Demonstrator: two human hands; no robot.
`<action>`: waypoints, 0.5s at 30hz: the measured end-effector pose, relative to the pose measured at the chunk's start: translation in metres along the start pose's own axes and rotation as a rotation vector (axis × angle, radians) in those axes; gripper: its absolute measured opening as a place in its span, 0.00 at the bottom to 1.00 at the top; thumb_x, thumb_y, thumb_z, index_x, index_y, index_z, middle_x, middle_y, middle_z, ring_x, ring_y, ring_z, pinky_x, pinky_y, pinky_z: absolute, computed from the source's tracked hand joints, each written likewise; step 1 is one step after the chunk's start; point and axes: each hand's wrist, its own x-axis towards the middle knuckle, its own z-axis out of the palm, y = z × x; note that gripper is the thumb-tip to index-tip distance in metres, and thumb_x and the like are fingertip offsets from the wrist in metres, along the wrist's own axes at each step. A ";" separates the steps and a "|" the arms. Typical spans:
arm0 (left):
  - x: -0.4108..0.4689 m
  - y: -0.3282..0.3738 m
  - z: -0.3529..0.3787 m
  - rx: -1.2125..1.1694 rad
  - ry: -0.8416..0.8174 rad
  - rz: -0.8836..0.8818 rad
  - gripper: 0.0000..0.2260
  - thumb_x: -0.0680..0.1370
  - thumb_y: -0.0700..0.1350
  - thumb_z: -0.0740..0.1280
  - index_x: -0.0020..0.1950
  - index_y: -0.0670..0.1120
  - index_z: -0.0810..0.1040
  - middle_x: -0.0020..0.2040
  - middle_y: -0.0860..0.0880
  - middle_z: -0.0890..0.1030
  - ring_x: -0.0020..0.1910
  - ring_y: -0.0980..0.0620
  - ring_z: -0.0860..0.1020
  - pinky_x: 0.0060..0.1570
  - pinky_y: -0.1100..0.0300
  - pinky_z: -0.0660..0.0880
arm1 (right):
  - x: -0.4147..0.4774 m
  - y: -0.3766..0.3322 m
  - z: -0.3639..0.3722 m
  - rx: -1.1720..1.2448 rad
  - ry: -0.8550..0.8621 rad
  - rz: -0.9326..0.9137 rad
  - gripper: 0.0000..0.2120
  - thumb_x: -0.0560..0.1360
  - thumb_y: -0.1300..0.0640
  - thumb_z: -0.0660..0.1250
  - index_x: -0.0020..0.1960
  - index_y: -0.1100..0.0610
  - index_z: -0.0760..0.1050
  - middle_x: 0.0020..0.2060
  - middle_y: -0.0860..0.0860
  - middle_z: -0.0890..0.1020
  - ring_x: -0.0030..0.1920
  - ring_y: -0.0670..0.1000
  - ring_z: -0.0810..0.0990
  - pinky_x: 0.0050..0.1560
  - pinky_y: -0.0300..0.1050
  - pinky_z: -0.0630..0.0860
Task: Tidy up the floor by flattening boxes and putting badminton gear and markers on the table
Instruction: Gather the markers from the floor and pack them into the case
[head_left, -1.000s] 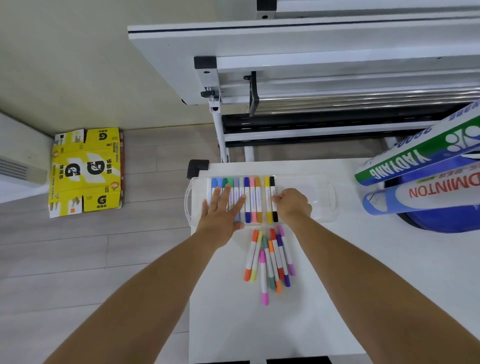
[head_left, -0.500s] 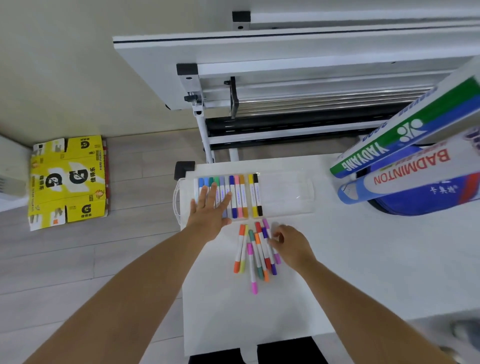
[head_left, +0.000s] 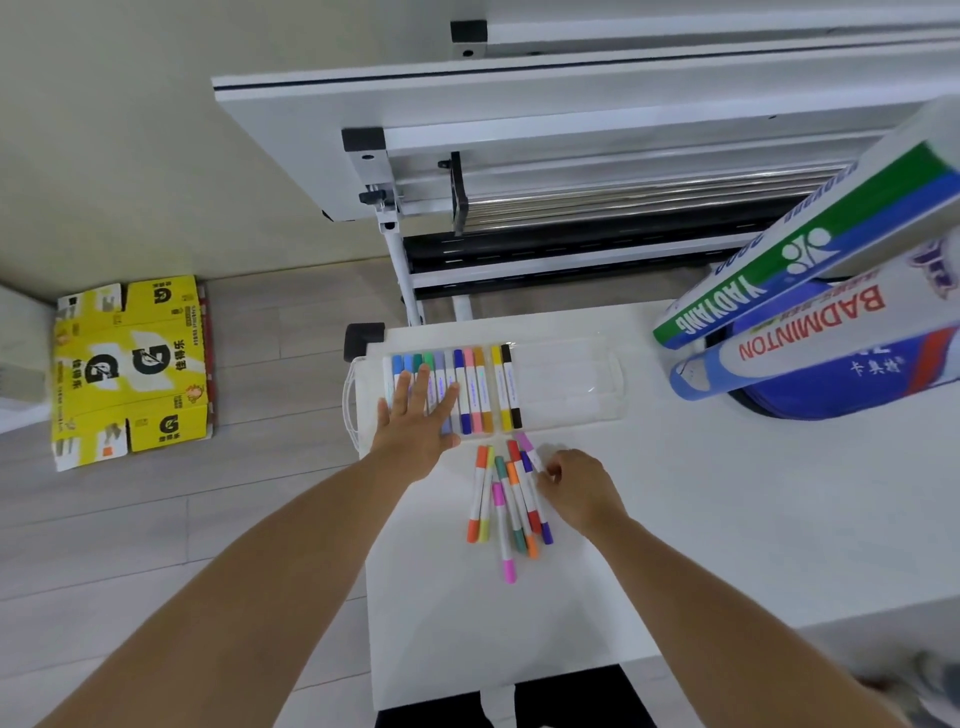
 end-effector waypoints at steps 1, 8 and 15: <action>-0.001 0.000 0.000 0.002 0.001 0.001 0.34 0.81 0.62 0.55 0.79 0.60 0.36 0.78 0.47 0.28 0.75 0.42 0.28 0.75 0.38 0.42 | 0.000 -0.004 -0.003 0.024 -0.007 0.005 0.10 0.78 0.48 0.64 0.43 0.53 0.74 0.37 0.47 0.78 0.38 0.45 0.78 0.40 0.37 0.76; 0.000 0.003 -0.001 -0.008 0.003 -0.005 0.34 0.81 0.62 0.56 0.78 0.60 0.35 0.78 0.46 0.28 0.75 0.42 0.28 0.75 0.38 0.43 | 0.039 -0.032 -0.033 0.278 0.091 0.081 0.14 0.77 0.53 0.63 0.33 0.54 0.71 0.30 0.50 0.78 0.33 0.49 0.78 0.35 0.41 0.75; 0.003 0.001 0.004 -0.001 0.017 -0.010 0.34 0.81 0.62 0.55 0.78 0.61 0.34 0.77 0.47 0.27 0.75 0.43 0.27 0.75 0.38 0.42 | 0.095 -0.054 -0.042 0.197 0.067 0.155 0.13 0.79 0.50 0.63 0.39 0.55 0.76 0.34 0.50 0.79 0.35 0.50 0.79 0.35 0.40 0.71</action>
